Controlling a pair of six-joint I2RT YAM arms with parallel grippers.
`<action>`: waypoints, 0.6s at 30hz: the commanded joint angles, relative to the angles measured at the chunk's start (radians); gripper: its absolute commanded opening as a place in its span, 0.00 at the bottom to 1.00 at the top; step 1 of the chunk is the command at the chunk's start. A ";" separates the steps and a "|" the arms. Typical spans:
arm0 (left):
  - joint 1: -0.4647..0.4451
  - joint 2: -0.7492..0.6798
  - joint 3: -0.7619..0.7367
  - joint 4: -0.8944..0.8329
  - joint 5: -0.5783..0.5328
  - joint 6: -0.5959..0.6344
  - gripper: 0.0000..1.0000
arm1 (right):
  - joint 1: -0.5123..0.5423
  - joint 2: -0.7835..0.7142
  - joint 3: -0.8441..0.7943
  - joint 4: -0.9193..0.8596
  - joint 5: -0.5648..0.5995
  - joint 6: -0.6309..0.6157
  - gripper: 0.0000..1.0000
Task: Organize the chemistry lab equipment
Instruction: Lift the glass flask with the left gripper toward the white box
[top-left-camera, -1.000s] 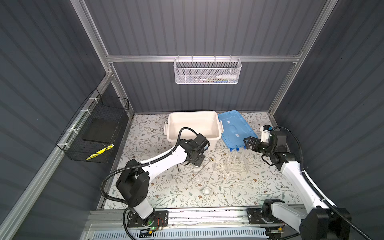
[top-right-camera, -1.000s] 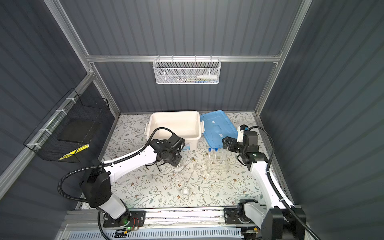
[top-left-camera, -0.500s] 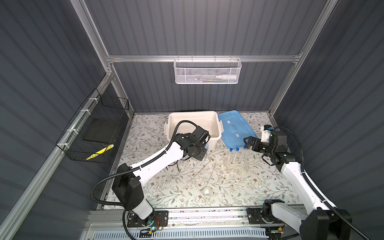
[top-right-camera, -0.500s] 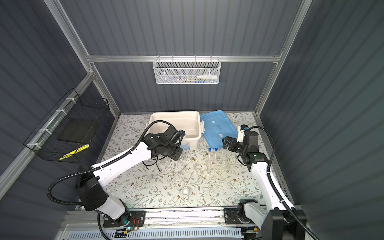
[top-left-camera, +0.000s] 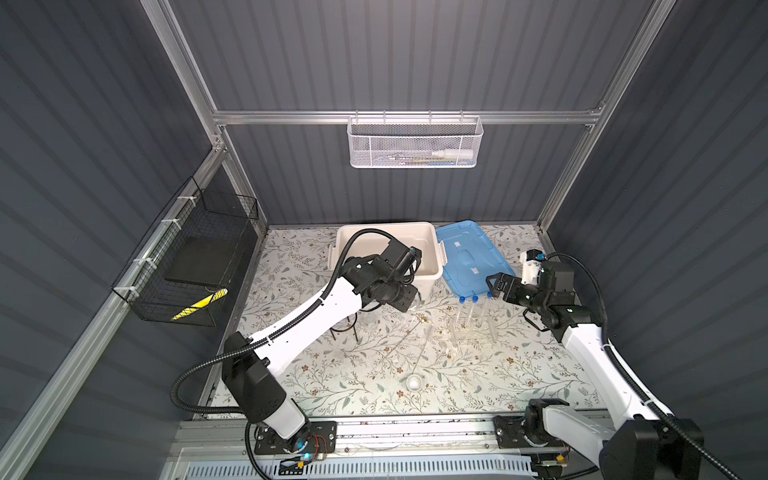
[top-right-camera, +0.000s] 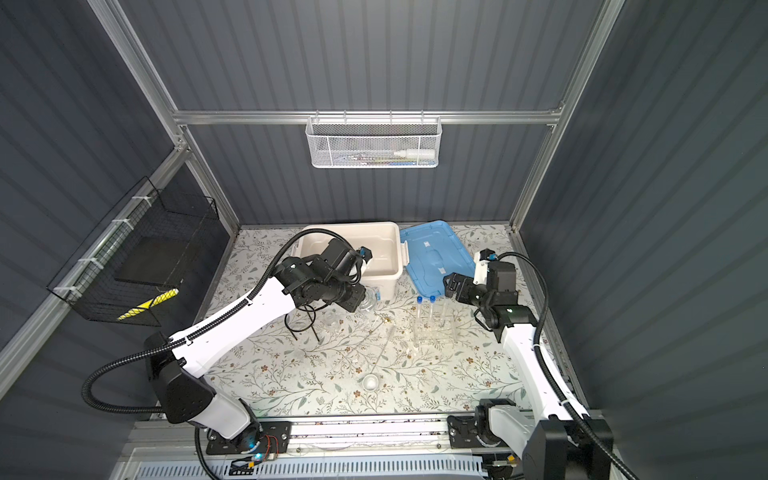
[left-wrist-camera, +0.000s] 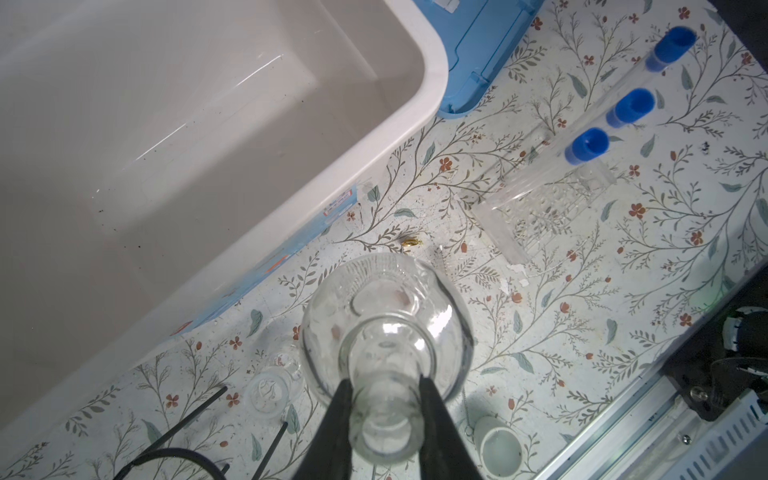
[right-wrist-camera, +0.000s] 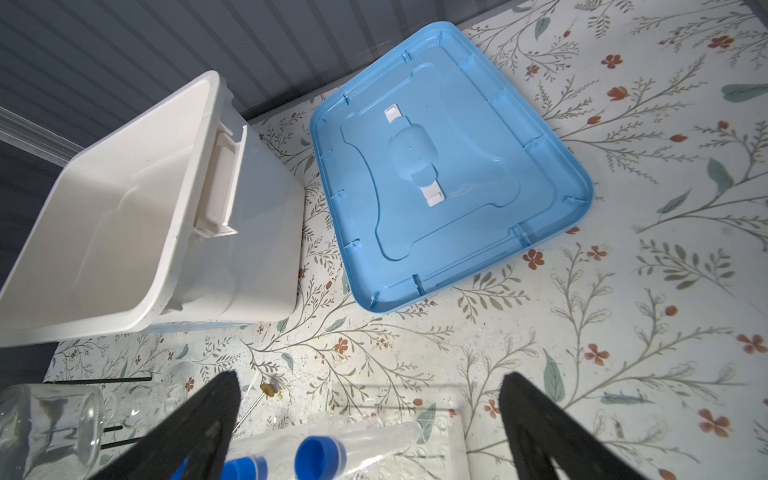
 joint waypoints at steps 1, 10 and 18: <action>-0.002 -0.040 0.071 -0.013 0.040 0.028 0.15 | -0.003 -0.012 0.016 0.015 -0.018 0.013 0.99; -0.002 -0.021 0.176 -0.019 0.042 0.062 0.15 | -0.002 -0.018 0.010 0.024 -0.031 0.018 0.99; -0.001 0.055 0.286 -0.005 0.018 0.111 0.15 | -0.003 -0.022 0.012 0.023 -0.033 0.020 0.99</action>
